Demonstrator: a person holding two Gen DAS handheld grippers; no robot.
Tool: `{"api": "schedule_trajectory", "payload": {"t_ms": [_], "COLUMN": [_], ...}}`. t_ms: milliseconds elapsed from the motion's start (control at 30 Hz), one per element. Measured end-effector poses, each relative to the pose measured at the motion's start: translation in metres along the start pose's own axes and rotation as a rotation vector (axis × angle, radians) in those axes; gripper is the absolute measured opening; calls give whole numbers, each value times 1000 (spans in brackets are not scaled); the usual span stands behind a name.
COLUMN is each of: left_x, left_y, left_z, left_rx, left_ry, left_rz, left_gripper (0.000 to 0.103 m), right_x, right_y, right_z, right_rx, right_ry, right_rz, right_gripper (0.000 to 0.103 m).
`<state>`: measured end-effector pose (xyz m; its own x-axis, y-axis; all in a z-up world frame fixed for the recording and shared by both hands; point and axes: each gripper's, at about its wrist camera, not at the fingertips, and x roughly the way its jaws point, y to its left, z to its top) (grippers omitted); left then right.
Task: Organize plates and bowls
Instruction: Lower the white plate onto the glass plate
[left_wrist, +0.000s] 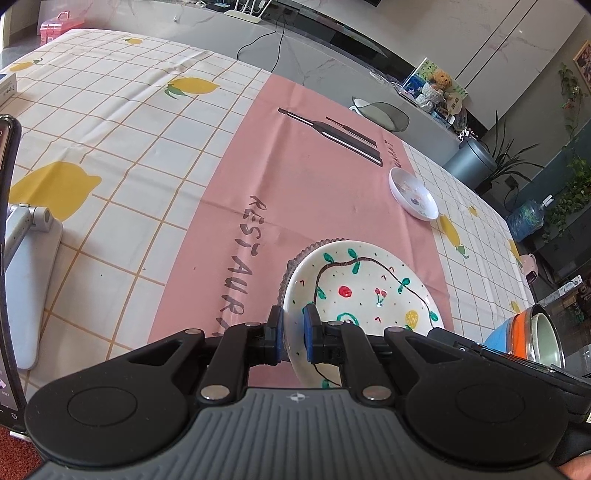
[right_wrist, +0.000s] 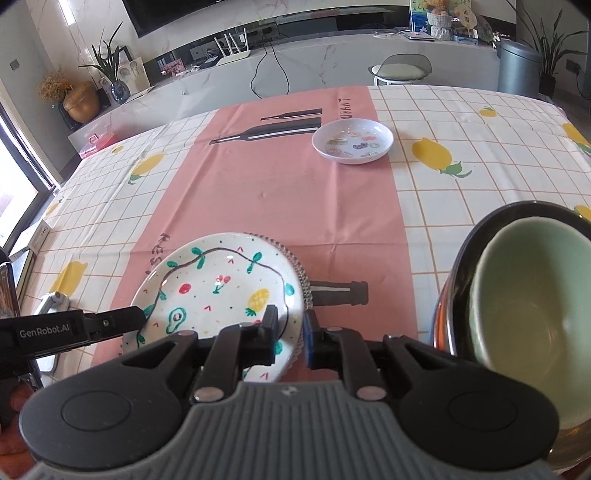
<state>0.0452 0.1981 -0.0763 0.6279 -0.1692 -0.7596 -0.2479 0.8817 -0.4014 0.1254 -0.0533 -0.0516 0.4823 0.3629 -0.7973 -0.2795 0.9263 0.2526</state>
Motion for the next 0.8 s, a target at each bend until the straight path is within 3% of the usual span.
{"api": "schedule_trajectory", "payload": {"t_ms": [500, 800], "left_x": [5, 10], "left_y": [-20, -41], "left_z": [-1, -11], "left_rx": [77, 197], "left_ry": [-56, -105], "left_rz": [92, 201], "left_gripper": [13, 15], "right_x": [17, 20], "right_y": [5, 9], "right_z": [0, 1], "right_rx": [-52, -83], "right_ry": [-1, -25], "right_rz": [-54, -79], "right_gripper": [13, 13]}}
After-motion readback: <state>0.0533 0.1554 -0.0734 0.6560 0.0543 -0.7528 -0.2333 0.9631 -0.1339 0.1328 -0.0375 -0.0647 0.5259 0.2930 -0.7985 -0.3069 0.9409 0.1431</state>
